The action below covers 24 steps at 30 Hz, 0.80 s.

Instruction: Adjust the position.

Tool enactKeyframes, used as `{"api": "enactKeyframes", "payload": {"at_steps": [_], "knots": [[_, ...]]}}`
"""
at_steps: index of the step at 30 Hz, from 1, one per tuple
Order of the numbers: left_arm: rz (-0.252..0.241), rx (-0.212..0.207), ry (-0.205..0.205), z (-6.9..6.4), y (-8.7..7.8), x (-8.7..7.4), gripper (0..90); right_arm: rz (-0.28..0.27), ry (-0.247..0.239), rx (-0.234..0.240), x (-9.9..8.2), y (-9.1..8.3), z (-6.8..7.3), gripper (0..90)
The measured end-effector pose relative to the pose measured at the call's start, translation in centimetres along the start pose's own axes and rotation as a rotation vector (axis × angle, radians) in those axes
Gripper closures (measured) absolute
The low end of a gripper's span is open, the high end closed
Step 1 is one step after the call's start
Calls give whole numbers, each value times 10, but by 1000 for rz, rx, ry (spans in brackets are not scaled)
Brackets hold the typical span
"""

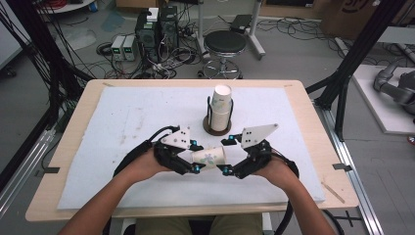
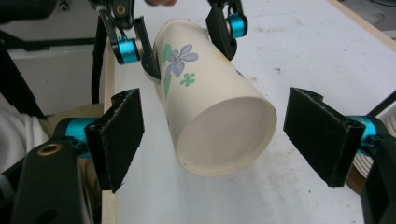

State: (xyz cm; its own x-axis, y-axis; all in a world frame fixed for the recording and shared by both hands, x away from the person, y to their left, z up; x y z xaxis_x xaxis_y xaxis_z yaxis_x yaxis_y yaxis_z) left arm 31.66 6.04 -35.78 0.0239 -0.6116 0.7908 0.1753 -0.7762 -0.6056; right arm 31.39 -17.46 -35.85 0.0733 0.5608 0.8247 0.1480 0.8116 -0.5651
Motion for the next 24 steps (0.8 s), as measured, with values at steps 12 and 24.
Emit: {"api": "enactKeyframes", "payload": {"at_steps": [12, 24], "knots": [[93, -46, 31, -2, 5, 3, 439, 100, -90, 49, 4, 17, 3, 270], [112, -73, 42, -2, 6, 2, 438, 180, -120, 89, 3, 27, 5, 386]]}}
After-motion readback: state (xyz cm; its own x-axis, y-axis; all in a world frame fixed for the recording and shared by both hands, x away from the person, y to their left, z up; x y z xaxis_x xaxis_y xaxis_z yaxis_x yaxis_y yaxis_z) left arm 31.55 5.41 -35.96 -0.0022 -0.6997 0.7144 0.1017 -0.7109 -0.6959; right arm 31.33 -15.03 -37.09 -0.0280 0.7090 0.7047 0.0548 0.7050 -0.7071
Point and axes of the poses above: each handheld gripper's, and its own axes: y roughly forward along the jaws, x roughly out of its top, z roughly to its left, the point moved 2 cm from there along y, roughly forward along the jaws, and after that the axes turned 3 degrees about x, right-handed, at the moved point
